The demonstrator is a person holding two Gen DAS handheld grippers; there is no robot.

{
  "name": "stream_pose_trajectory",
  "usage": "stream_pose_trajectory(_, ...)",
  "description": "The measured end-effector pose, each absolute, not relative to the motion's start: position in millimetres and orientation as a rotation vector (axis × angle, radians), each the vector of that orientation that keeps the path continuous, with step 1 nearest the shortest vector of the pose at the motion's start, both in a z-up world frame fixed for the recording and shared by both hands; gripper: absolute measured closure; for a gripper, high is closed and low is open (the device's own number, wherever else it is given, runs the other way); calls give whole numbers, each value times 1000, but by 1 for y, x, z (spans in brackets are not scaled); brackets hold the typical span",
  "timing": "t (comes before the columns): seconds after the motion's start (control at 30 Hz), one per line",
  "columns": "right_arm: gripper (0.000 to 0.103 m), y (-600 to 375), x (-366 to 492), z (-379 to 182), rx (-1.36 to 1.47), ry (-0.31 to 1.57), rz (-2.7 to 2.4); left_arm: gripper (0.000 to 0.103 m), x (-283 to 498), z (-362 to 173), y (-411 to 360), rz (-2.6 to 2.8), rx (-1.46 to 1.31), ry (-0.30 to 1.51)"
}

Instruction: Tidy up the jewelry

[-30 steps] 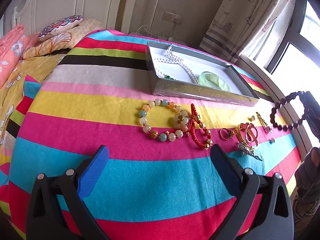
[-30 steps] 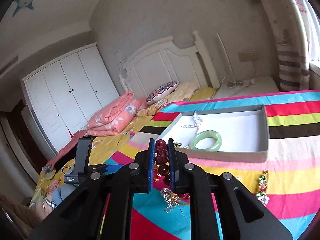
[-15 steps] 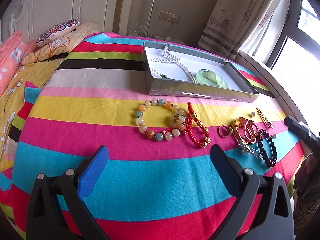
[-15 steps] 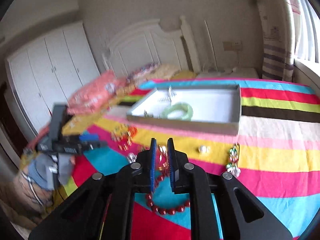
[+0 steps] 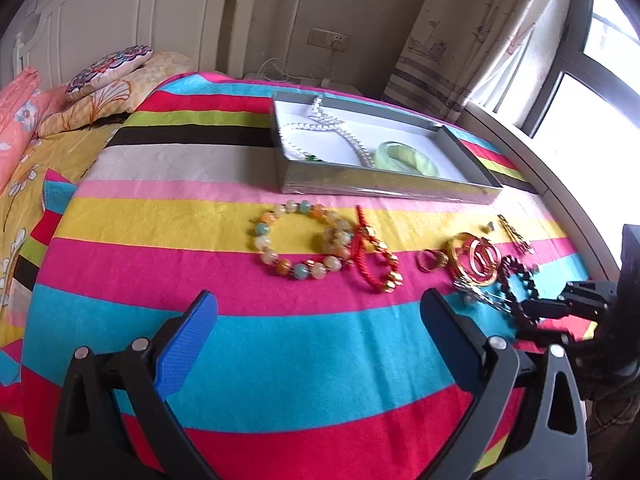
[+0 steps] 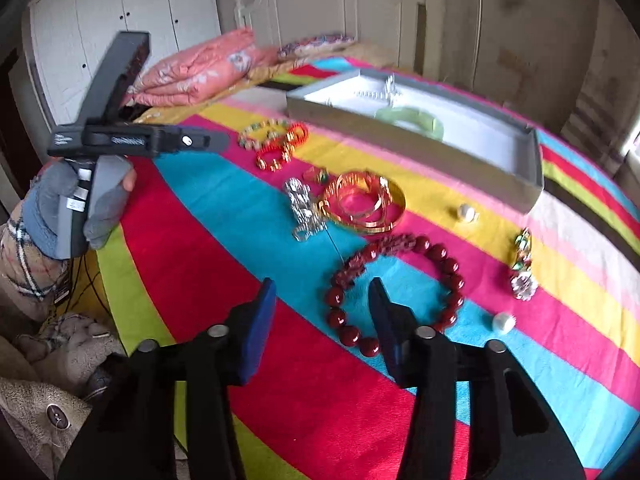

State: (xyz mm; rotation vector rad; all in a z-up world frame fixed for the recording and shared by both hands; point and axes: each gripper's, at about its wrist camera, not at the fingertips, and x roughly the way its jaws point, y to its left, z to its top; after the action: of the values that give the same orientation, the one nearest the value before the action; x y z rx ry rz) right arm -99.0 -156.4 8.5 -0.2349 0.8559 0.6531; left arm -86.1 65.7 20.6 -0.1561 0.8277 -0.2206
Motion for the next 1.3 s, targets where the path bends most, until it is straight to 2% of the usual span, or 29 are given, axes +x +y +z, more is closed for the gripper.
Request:
stream_pose_trajectory(0.03,82,-158,-99,8,-239,857,641,3,-89,21,60,-248,-159,834)
stream_pose_trajectory(0.07,87,-158,-101,7,-248,855,633,3,-91,22,52,-275,-159,840)
stream_pose_trajectory(0.23,90,-170,-110,9,-205,808,599,3,-100,25,9,-413,-169,862)
stream_pose_trajectory(0.33,90,-183,-109,15,-130,779,601,4,-93,25,-6,-473,-267,879)
stream_pose_trajectory(0.4,90,-186,-106,17,-101,775,589,9,-88,24,-13,-486,-313,883)
stream_pose_trajectory(0.5,90,-191,-106,20,-71,758,589,26,-79,21,-20,-477,-340,892)
stream_pose_trajectory(0.57,90,-195,-105,22,-41,749,590,45,-73,16,-23,-487,-354,907)
stream_pose_trajectory(0.7,90,-202,-104,24,1,737,600,60,-70,10,-29,-489,-350,917)
stream_pose_trajectory(0.8,90,-202,-105,25,-2,728,601,76,-67,8,-31,-475,-334,907)
stream_pose_trajectory(0.87,90,-203,-106,26,5,718,599,96,-66,8,-33,-499,-327,893)
stream_pose_trajectory(1.3,90,-234,-112,39,195,607,644,97,-79,50,-34,-536,-308,757)
